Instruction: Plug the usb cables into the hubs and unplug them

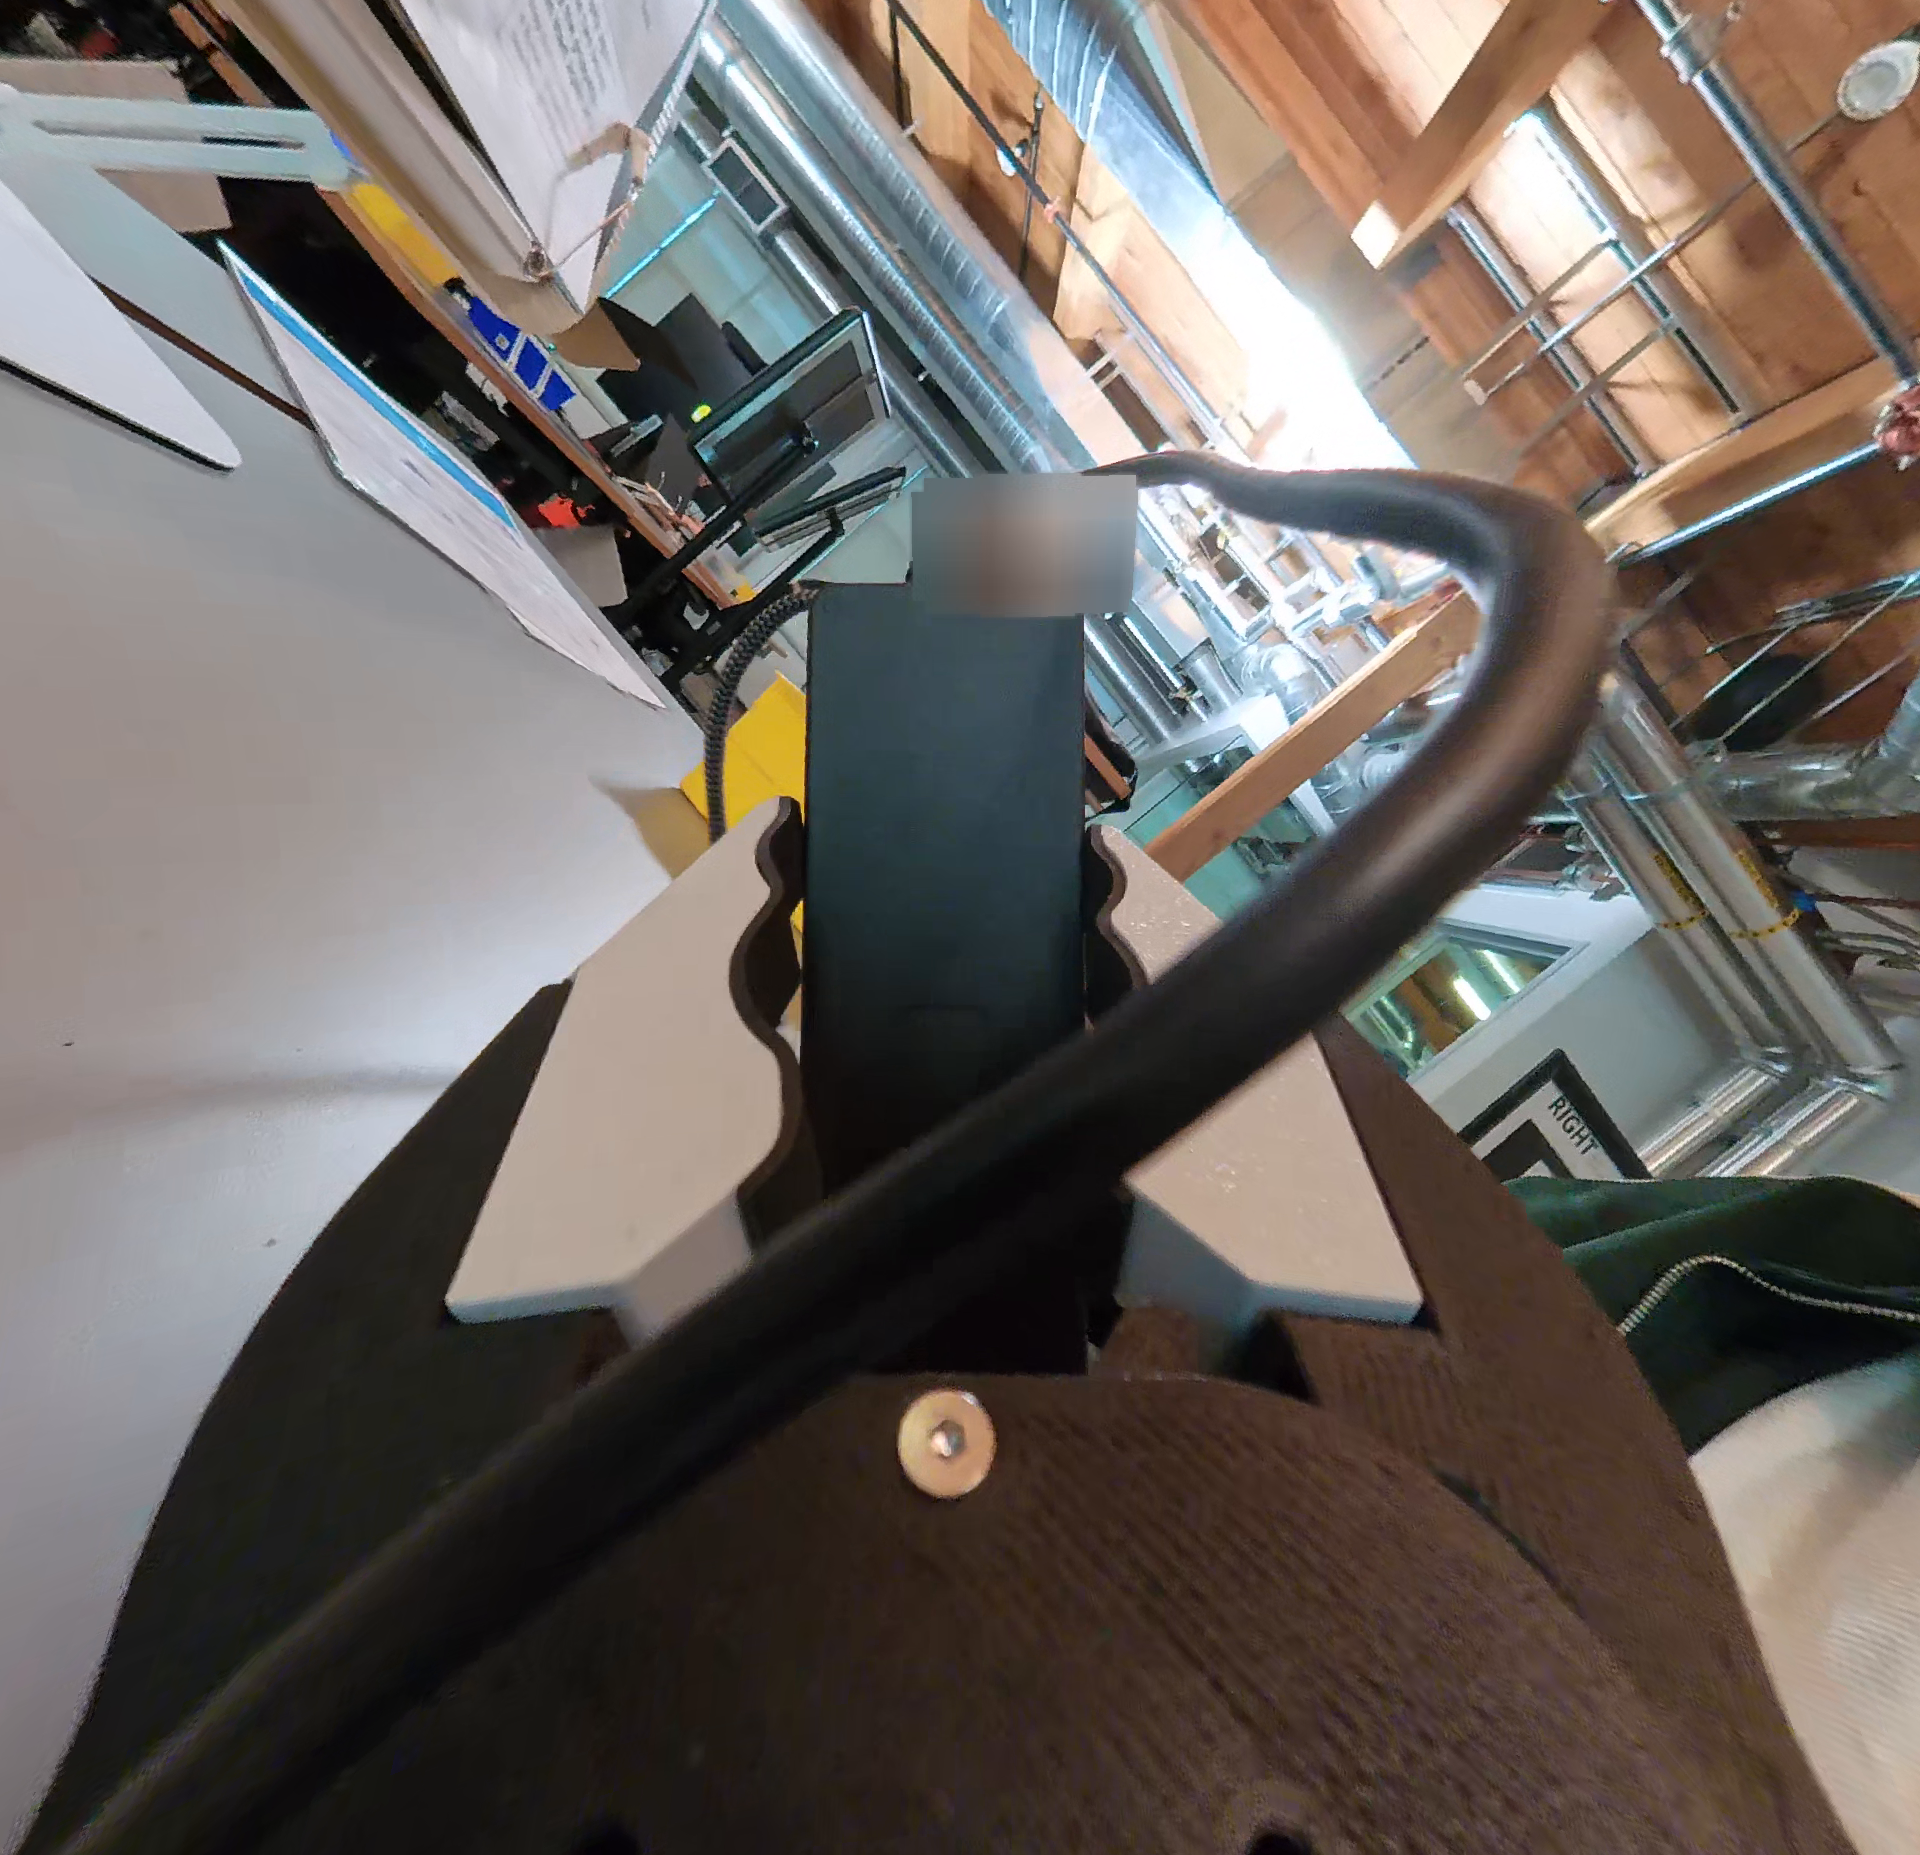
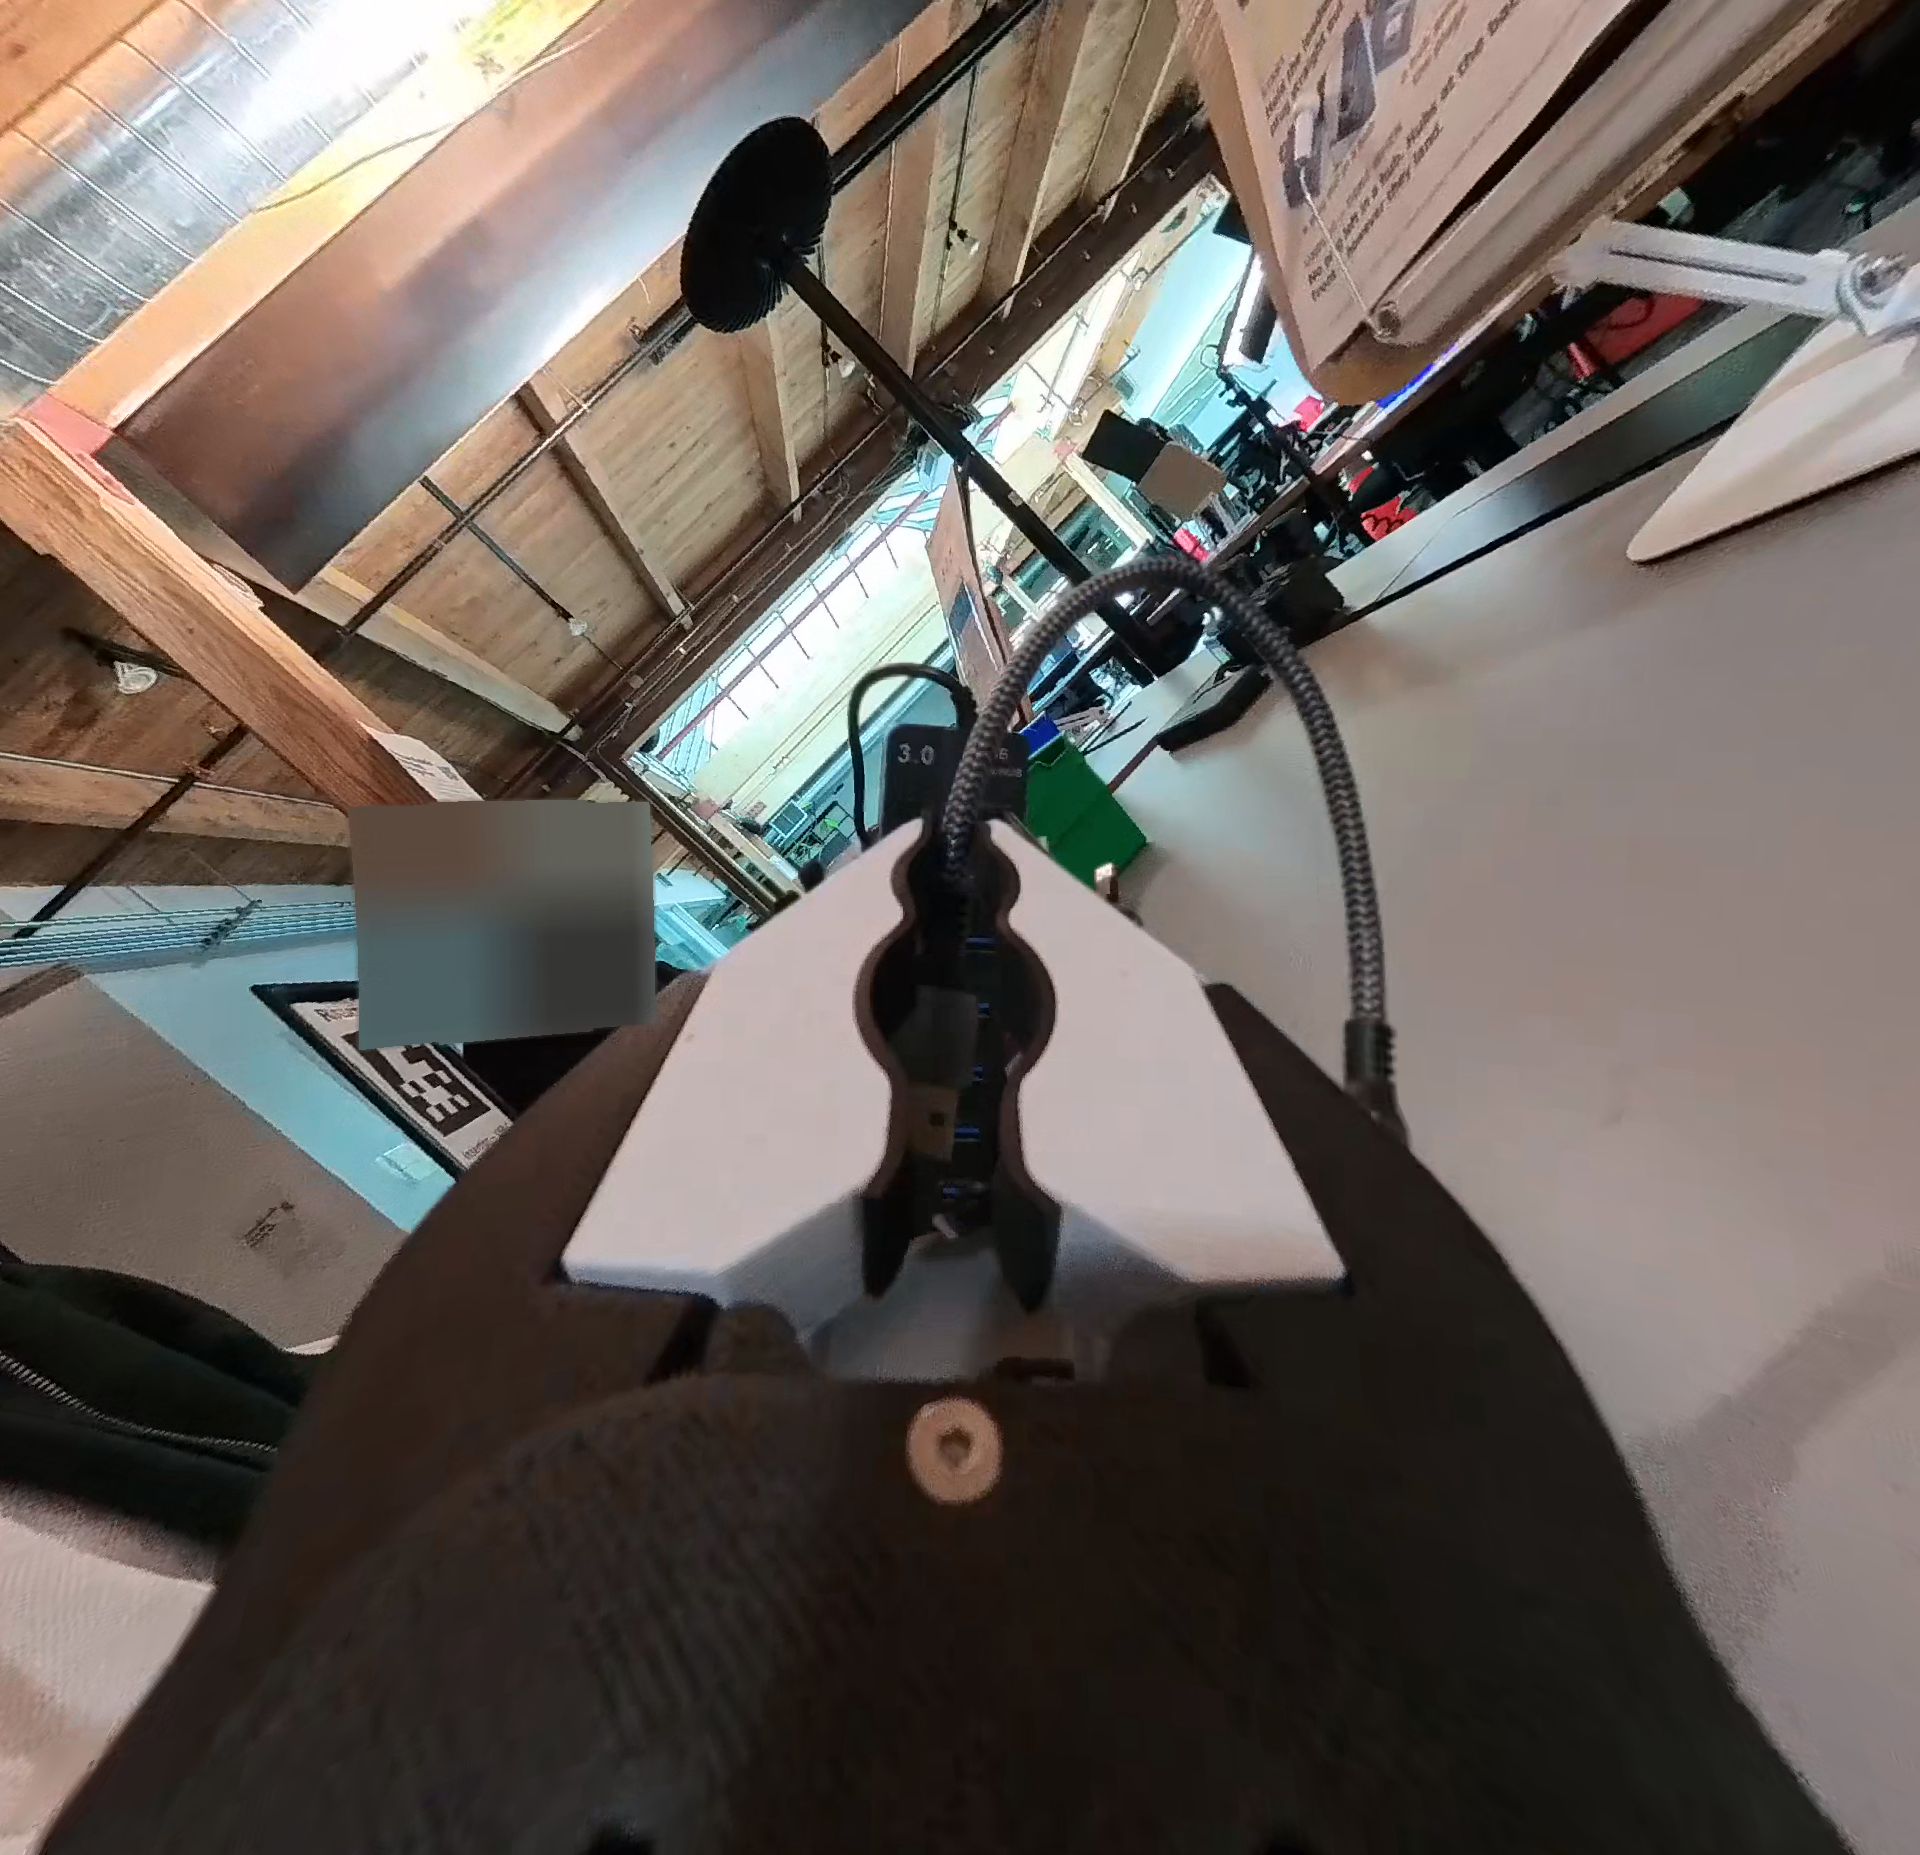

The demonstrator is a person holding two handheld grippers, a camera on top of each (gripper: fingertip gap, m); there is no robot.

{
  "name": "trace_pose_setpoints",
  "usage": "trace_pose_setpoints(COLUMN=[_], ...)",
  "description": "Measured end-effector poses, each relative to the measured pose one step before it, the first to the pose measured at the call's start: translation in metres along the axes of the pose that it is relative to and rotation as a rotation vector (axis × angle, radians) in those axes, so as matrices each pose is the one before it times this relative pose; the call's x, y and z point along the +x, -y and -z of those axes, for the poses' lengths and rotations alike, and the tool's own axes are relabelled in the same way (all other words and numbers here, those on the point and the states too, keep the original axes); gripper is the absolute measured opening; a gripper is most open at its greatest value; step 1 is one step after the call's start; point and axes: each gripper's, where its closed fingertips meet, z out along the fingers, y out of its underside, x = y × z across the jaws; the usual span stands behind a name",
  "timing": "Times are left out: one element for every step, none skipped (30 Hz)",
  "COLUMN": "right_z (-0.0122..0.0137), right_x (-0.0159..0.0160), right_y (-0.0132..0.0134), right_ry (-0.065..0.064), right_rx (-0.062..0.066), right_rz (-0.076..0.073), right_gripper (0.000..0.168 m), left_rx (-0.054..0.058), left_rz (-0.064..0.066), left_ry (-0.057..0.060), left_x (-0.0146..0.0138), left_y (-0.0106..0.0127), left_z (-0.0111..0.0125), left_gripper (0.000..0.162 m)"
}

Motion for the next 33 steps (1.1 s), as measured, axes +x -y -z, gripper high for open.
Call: trace_pose_setpoints(right_z=[0.00080, 0.00152, 0.00195, 0.00209, 0.00235, 0.00278, 0.00334, 0.00386, 0.00433, 0.00458, 0.00484, 0.00464, 0.00459, 0.00428, 0.00424, 0.00328, 0.00172, 0.00033, -0.00053, -0.00133, -0.00176, -0.00290, -0.00462, -0.00594, -0.00696, -0.00722, -0.00687, -0.00606, -0.00472, -0.00320, -0.00163, -0.00026, 0.00032], right_x=[0.00365, 0.00325, 0.00270, 0.00241, 0.00252, 0.00297, 0.00371, 0.00479, 0.00564, 0.00584, 0.00578, 0.00593, 0.00635, 0.00673, 0.00679, 0.00673, 0.00646, 0.00532, 0.00341, 0.00173, 0.00000, -0.00132, -0.00296, -0.00435, -0.00623, -0.00955, -0.01322, -0.01384, -0.01181, -0.00906, -0.00610, -0.00419, -0.00238], right_y=[0.00004, 0.00156, 0.00291, 0.00372, 0.00368, 0.00329, 0.00294, 0.00195, 0.00107, 0.00065, 0.00079, 0.00109, 0.00089, 0.00135, 0.00146, 0.00027, -0.00160, -0.00308, -0.00423, -0.00483, -0.00596, -0.00765, -0.00985, -0.01248, -0.01474, -0.01524, -0.01277, -0.01004, -0.00680, -0.00337, -0.00114, -0.00050, -0.00023], right_ry=[-0.0157, -0.0141, -0.0102, -0.0083, -0.0095, -0.0137, -0.0203, -0.0288, -0.0342, -0.0335, -0.0312, -0.0306, -0.0324, -0.0345, -0.0343, -0.0351, -0.0358, -0.0305, -0.0241, -0.0198, -0.0157, -0.0117, -0.0048, 0.0025, 0.0124, 0.0330, 0.0545, 0.0578, 0.0444, 0.0276, 0.0128, 0.0055, -0.0008], right_rx=[-0.0028, 0.0033, 0.0086, 0.0094, 0.0074, 0.0064, 0.0065, 0.0047, 0.0026, 0.0028, 0.0048, 0.0052, 0.0038, 0.0071, 0.0120, 0.0064, -0.0069, -0.0170, -0.0223, -0.0264, -0.0321, -0.0428, -0.0587, -0.0764, -0.0930, -0.0979, -0.0864, -0.0682, -0.0465, -0.0235, -0.0095, -0.0050, -0.0034], right_rz=[-0.0069, -0.0055, -0.0069, -0.0084, -0.0070, -0.0040, -0.0039, -0.0075, -0.0107, -0.0132, -0.0158, -0.0165, -0.0155, -0.0142, -0.0127, -0.0092, -0.0017, 0.0065, 0.0100, 0.0126, 0.0208, 0.0329, 0.0443, 0.0528, 0.0588, 0.0650, 0.0673, 0.0649, 0.0617, 0.0573, 0.0515, 0.0456, 0.0416], right_gripper=[0.005, 0.005, 0.005, 0.005, 0.005, 0.005, 0.005, 0.005, 0.005, 0.005, 0.005, 0.005, 0.005, 0.004, 0.005, 0.005, 0.005, 0.006, 0.006, 0.006, 0.007, 0.009, 0.010, 0.013, 0.014, 0.015, 0.017, 0.019, 0.021, 0.022, 0.024, 0.024, 0.024], left_rx=[0.0080, 0.0087, 0.0069, 0.0039, 0.0015, 0.0009, 0.0012, 0.0028, 0.0041, 0.0037, 0.0035, 0.0024, 0.0004, 0.0027, 0.0109, 0.0161, 0.0164, 0.0159, 0.0170, 0.0174, 0.0166, 0.0182, 0.0205, 0.0200, 0.0179, 0.0148, 0.0117, 0.0094, 0.0089, 0.0097, 0.0092, 0.0068, 0.0031], left_rz=[0.0099, 0.0079, 0.0049, 0.0027, 0.0015, 0.0008, 0.0005, 0.0008, 0.0014, 0.0021, 0.0029, 0.0047, 0.0113, 0.0048, -0.0043, -0.0091, -0.0100, -0.0067, -0.0024, 0.0026, 0.0084, 0.0103, 0.0089, 0.0058, 0.0012, -0.0016, -0.0022, -0.0012, -0.0001, 0.0025, 0.0046, 0.0051, 0.0056], left_ry=[-0.0062, -0.0033, 0.0001, 0.0018, 0.0027, 0.0025, 0.0013, 0.0018, 0.0012, -0.0004, -0.0014, -0.0012, 0.0025, 0.0015, 0.0046, 0.0061, 0.0039, 0.0041, 0.0056, 0.0058, 0.0035, 0.0001, -0.0028, -0.0054, -0.0049, -0.0012, 0.0028, 0.0045, 0.0039, 0.0014, -0.0005, -0.0018, -0.0019], left_x=[0.00029, 0.00015, -0.00034, -0.00034, -0.00041, -0.00041, -0.00053, -0.00095, -0.00128, -0.00147, -0.00161, -0.00200, -0.00212, -0.00082, -0.00006, 0.00021, 0.00019, -0.00069, -0.00170, -0.00222, -0.00207, -0.00122, -0.00018, 0.00061, 0.00086, 0.00025, -0.00050, -0.00093, -0.00108, -0.00059, -0.00033, -0.00016, -0.00008], left_y=[0.00151, 0.00134, 0.00097, 0.00050, 0.00033, 0.00051, 0.00081, 0.00146, 0.00201, 0.00223, 0.00242, 0.00237, 0.00214, 0.00212, 0.00291, 0.00380, 0.00410, 0.00453, 0.00468, 0.00449, 0.00401, 0.00406, 0.00444, 0.00464, 0.00453, 0.00425, 0.00384, 0.00342, 0.00337, 0.00326, 0.00288, 0.00225, 0.00142], left_z=[-0.00011, 0.00001, 0.00005, -0.00010, -0.00024, -0.00064, -0.00084, -0.00119, -0.00149, -0.00185, -0.00200, -0.00201, -0.00199, -0.00102, -0.00017, 0.00039, 0.00073, 0.00098, 0.00125, 0.00177, 0.00219, 0.00251, 0.00250, 0.00243, 0.00213, 0.00210, 0.00195, 0.00172, 0.00165, 0.00150, 0.00116, 0.00092, 0.00066], left_gripper=[0.052, 0.053, 0.052, 0.052, 0.052, 0.052, 0.052, 0.052, 0.052, 0.053, 0.052, 0.051, 0.051, 0.051, 0.051, 0.051, 0.051, 0.051, 0.051, 0.051, 0.051, 0.051, 0.051, 0.051, 0.051, 0.051, 0.051, 0.051, 0.051, 0.051, 0.051, 0.051, 0.051])
